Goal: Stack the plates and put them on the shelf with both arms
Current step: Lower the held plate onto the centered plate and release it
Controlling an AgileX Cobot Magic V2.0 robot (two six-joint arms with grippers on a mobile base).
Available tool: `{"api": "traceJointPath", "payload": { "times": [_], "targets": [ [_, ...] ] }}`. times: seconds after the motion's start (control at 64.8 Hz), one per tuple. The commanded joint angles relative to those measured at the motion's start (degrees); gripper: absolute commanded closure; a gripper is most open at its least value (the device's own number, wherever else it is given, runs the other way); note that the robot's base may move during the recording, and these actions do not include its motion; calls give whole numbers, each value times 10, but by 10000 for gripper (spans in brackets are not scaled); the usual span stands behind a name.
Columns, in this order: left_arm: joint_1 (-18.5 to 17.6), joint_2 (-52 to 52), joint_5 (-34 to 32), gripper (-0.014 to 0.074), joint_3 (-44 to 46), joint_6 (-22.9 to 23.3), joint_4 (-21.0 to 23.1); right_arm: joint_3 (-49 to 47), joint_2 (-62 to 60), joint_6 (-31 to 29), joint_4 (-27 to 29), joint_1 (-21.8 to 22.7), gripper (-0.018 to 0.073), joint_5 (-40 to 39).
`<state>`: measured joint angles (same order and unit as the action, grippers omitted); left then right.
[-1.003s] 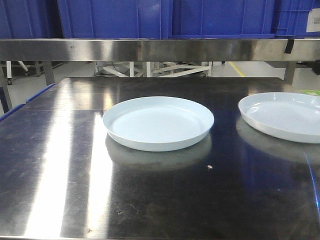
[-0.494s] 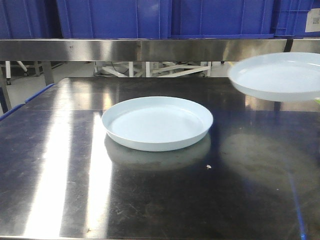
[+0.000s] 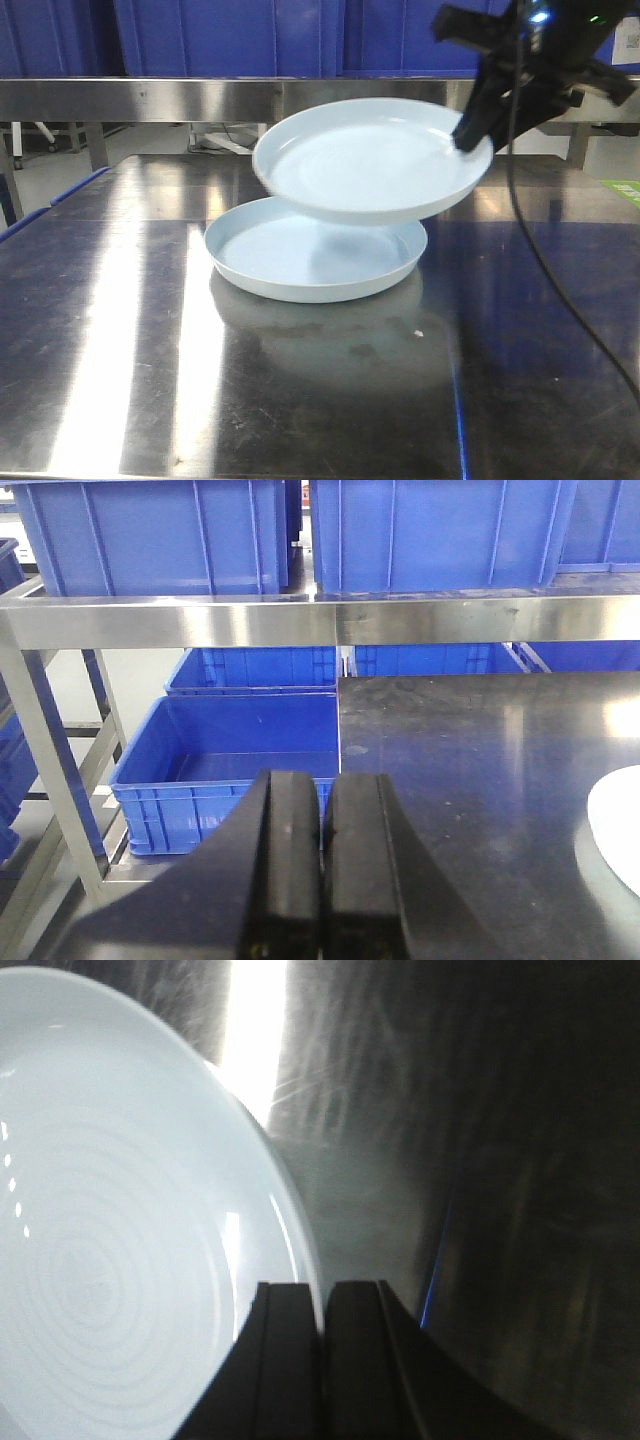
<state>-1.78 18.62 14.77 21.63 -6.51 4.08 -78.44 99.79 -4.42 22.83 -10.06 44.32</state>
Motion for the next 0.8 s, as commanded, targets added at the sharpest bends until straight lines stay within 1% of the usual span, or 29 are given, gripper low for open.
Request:
{"api": "traceJointPath", "payload": {
  "times": [0.0, 0.093, 0.17, 0.278, 0.416, 0.54, 0.787],
  "targets": [
    [0, 3, -49, 514, 16, 5, 5, -15, -12, -6, 18, -19, 511, -33],
    [0, 3, -49, 514, 16, 5, 5, -15, 10, -6, 18, -37, 505, -47],
    [0, 3, -49, 514, 16, 5, 5, -15, 22, -5, 18, -45, 482, -59],
    [0, 3, -49, 514, 16, 5, 5, -15, 34, 1, 19, -48, 400, -69],
    [0, 3, -49, 514, 16, 5, 5, -15, 38, 1, 9, -48, 248, -69],
    [0, 3, -49, 514, 16, 5, 5, -15, 39, 4, -3, -48, 169, -72],
    [0, 3, -49, 514, 16, 5, 5, -15, 46, 55, -43, -60, 161, -67]
  ]
}}
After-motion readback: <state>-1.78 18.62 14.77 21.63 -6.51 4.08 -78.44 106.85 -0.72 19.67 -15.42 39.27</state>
